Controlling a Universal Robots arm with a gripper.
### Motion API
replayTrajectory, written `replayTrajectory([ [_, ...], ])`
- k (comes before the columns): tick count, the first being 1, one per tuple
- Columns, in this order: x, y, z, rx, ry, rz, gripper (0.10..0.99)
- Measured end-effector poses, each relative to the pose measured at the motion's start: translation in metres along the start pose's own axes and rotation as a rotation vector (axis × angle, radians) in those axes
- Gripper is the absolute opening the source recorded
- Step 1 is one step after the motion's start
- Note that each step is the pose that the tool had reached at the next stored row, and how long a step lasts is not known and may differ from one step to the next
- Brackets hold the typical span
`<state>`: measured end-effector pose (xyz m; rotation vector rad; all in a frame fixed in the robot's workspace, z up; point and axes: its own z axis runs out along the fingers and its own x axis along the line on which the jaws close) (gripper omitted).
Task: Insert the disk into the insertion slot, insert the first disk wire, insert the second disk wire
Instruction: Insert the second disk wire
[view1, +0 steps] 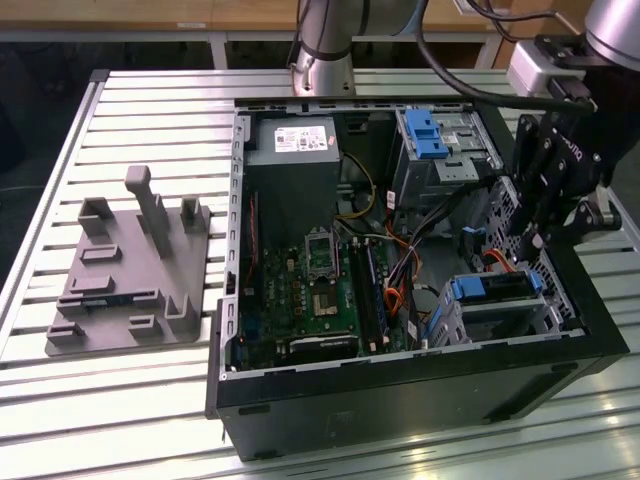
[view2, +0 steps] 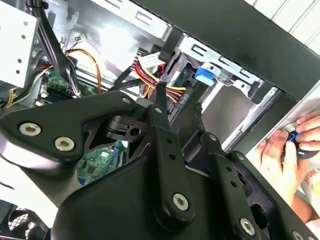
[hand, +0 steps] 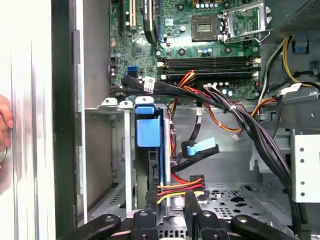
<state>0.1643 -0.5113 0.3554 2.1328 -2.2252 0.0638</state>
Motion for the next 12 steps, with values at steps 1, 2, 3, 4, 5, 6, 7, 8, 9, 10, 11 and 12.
replayTrajectory([
  [1, -0.0022, 0.0003, -0.0004, 0.000, 0.0014, 0.000, 0.357],
  [2, -0.0041, 0.0006, -0.0011, 0.000, 0.0029, 0.000, 0.357],
  [3, -0.0061, 0.0011, -0.0021, 0.000, 0.0050, 0.000, 0.357],
  [4, -0.0079, 0.0015, -0.0030, 0.001, 0.0080, 0.000, 0.357],
  [5, -0.0093, 0.0017, -0.0039, 0.001, 0.0126, 0.000, 0.357],
  [6, -0.0102, 0.0020, -0.0044, 0.001, 0.0163, -0.002, 0.357],
  [7, -0.0112, 0.0024, -0.0050, 0.001, 0.0211, -0.003, 0.357],
  [8, -0.0121, 0.0028, -0.0055, 0.002, 0.0258, -0.005, 0.357],
  [9, -0.0132, 0.0034, -0.0062, 0.002, 0.0305, -0.007, 0.357],
  [10, -0.0145, 0.0041, -0.0066, 0.002, 0.0341, -0.008, 0.357],
  [11, -0.0158, 0.0046, -0.0068, 0.003, 0.0369, -0.010, 0.357],
  [12, -0.0171, 0.0050, -0.0069, 0.003, 0.0384, -0.011, 0.357],
])
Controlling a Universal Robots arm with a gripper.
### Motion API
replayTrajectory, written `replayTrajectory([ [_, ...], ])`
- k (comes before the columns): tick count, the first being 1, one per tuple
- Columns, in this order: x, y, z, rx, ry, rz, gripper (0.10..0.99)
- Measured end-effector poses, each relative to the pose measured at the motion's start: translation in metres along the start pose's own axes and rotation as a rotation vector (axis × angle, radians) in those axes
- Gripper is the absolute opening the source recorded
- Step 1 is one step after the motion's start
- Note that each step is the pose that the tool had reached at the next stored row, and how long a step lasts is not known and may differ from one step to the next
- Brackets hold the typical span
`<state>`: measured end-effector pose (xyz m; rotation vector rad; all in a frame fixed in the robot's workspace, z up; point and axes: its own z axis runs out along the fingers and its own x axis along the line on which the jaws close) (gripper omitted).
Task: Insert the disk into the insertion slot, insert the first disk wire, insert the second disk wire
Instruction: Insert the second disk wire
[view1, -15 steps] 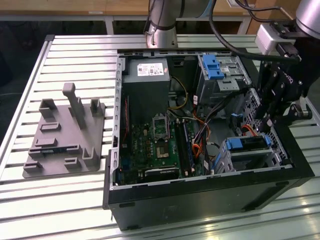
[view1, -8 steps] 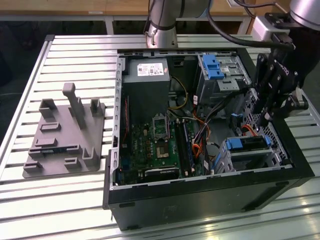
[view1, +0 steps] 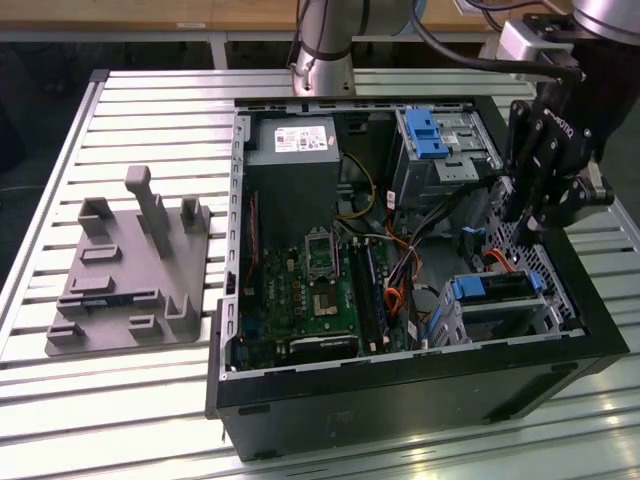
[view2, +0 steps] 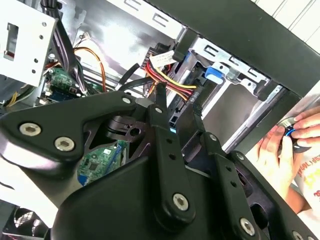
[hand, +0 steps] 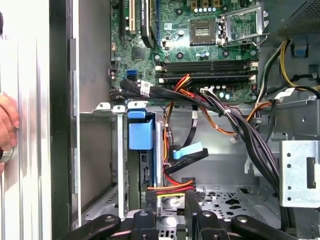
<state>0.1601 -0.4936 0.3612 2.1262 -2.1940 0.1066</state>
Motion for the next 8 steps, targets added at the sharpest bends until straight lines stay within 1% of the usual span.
replayTrajectory([
  [2, -0.0020, 0.0008, -0.0002, 0.003, 0.0007, -0.002, 0.357],
  [3, -0.0021, 0.0020, -0.0002, 0.012, 0.0005, -0.001, 0.357],
  [4, -0.0021, 0.0031, -0.0003, 0.025, -0.0001, 0.001, 0.357],
  [5, -0.0022, 0.0040, -0.0002, 0.034, -0.0004, 0.002, 0.357],
  [6, -0.0022, 0.0056, -0.0003, 0.041, -0.0006, 0.003, 0.357],
  [8, -0.0024, 0.0120, -0.0003, 0.052, -0.0009, 0.004, 0.357],
])
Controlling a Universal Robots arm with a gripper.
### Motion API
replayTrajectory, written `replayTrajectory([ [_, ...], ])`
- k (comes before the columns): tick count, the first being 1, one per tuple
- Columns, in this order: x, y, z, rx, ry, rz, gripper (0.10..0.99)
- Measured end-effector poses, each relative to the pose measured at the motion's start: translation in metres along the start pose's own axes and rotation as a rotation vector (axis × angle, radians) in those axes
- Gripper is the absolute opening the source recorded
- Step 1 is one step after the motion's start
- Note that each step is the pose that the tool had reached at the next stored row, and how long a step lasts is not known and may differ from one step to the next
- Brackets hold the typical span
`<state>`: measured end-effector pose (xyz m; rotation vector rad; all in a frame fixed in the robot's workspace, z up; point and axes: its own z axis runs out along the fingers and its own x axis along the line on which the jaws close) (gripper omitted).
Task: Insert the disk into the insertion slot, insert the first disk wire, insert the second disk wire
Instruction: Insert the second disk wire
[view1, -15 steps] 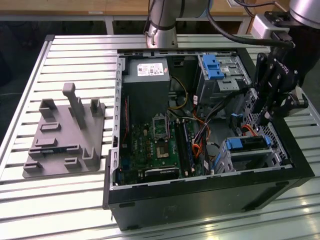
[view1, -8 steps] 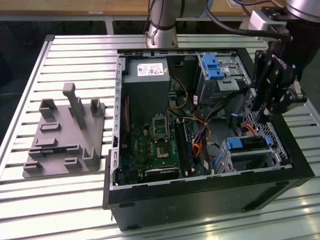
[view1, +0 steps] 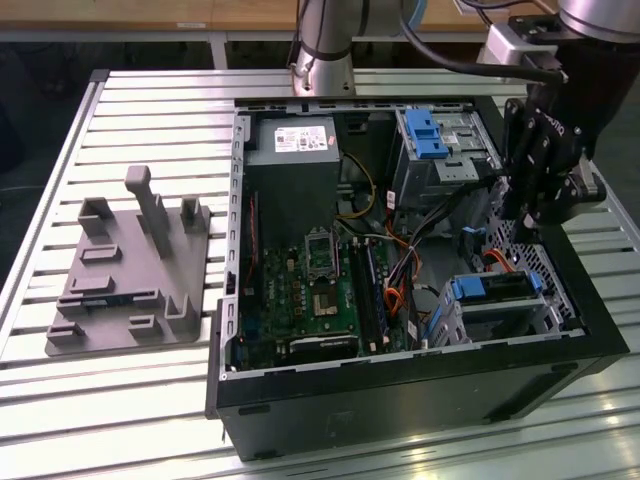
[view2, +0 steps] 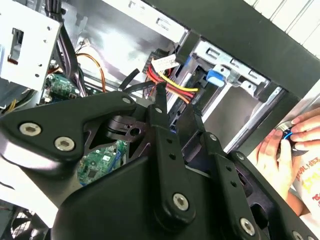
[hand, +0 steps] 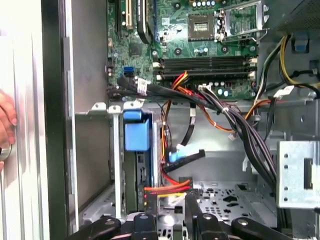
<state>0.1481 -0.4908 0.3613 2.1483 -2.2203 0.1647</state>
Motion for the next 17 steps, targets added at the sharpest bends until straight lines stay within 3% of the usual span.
replayTrajectory([
  [3, -0.0007, 0.0094, -0.0004, 0.009, -0.0001, 0.001, 0.357],
  [7, -0.0050, 0.0173, -0.0012, 0.013, 0.0050, 0.001, 0.357],
  [10, -0.0086, 0.0197, -0.0019, 0.015, 0.0221, -0.006, 0.357],
  [17, -0.0120, 0.0237, -0.0024, 0.021, 0.0744, -0.048, 0.357],
])
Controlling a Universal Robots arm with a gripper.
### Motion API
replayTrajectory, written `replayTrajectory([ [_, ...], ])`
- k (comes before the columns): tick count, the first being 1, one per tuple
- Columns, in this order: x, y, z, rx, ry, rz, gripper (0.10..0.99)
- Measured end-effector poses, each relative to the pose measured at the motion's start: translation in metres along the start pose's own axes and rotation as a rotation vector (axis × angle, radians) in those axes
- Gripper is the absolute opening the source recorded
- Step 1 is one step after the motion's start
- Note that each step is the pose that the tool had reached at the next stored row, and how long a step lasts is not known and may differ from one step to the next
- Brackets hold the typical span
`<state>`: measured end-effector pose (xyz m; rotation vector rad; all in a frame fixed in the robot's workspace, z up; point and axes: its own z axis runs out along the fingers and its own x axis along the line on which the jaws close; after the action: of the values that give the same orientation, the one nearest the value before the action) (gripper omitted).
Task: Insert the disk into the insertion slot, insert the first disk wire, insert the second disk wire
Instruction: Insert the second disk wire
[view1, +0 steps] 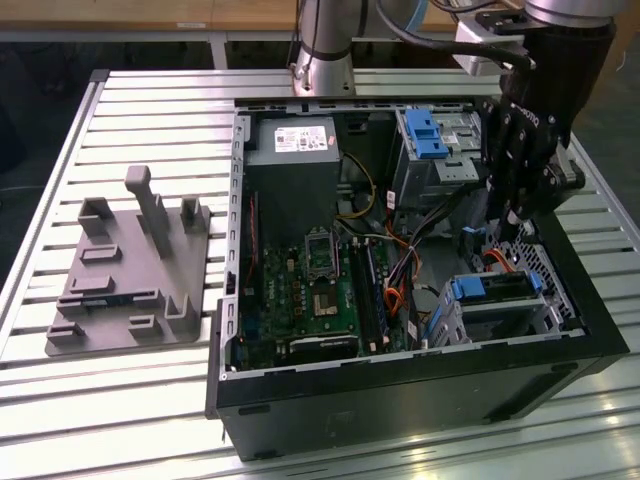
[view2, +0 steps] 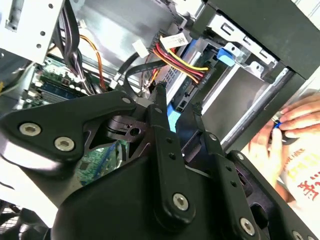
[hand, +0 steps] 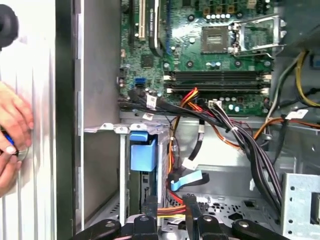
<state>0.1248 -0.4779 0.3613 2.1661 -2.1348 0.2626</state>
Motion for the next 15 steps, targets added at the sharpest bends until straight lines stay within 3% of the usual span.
replayTrajectory([
  [5, -0.0057, 0.0033, -0.0013, 0.002, 0.0284, -0.015, 0.357],
  [7, -0.0076, 0.0084, -0.0019, 0.003, 0.0392, -0.015, 0.357],
  [11, -0.0083, 0.0226, -0.0029, 0.007, 0.0505, -0.015, 0.357],
  [15, -0.0090, 0.0257, -0.0028, 0.011, 0.0613, -0.032, 0.357],
])
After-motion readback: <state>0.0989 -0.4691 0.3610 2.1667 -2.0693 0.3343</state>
